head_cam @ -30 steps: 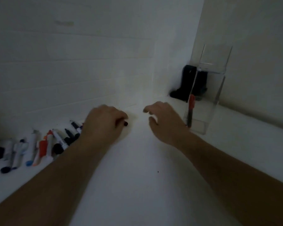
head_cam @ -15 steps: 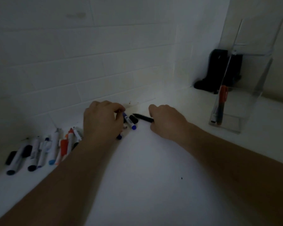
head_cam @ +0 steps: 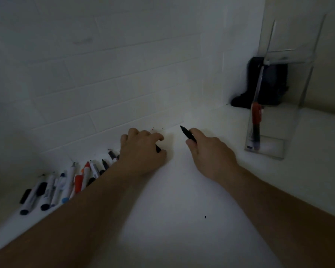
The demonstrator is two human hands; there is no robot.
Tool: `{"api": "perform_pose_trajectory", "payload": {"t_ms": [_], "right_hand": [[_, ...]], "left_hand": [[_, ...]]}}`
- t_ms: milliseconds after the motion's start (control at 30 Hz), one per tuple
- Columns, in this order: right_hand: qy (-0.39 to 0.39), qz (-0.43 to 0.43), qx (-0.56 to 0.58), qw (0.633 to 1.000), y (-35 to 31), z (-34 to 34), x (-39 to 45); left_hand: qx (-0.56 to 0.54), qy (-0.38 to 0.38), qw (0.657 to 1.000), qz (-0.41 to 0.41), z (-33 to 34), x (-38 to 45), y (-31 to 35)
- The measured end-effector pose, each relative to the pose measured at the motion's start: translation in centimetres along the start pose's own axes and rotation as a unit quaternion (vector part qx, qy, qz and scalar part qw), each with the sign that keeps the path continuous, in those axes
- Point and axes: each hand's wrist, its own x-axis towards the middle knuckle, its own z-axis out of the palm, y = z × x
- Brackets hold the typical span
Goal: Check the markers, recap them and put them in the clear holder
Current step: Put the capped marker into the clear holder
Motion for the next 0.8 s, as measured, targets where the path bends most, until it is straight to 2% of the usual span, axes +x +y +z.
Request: {"api": "perform_pose_trajectory", "payload": {"t_ms": [100,167,233,300,367,467,633,800], "right_hand": [[0.005,0.007,0.048,0.999,0.5,-0.3,0.0],[0.007,0.007,0.081,0.997,0.9,-0.6,-0.2],[0.013,0.003,0.118,0.993,0.9,-0.8,-0.1],[0.018,-0.006,0.16,0.987,0.9,-1.0,-0.2],[0.026,-0.022,0.183,0.983,0.8,-1.0,-0.2],[0.043,-0.028,0.147,0.988,0.7,-0.8,0.0],[0.055,-0.044,0.105,0.992,0.5,-0.3,0.2],[0.044,-0.118,0.062,0.99,0.4,-0.3,0.0]], "left_hand": [[0.035,-0.087,0.996,-0.002,-0.4,1.5,0.7],[0.05,-0.109,0.993,0.007,-0.5,2.5,1.1],[0.005,-0.076,0.997,0.015,-0.9,3.1,0.9],[-0.13,-0.005,0.991,0.03,-1.5,3.0,0.9],[-0.254,0.052,0.965,0.041,-1.9,2.2,0.7],[-0.401,0.073,0.913,0.008,-1.2,0.2,-0.2],[-0.419,0.112,0.901,-0.011,1.0,-1.6,-1.3],[-0.379,0.122,0.917,-0.013,1.2,-2.0,-2.0]]}}
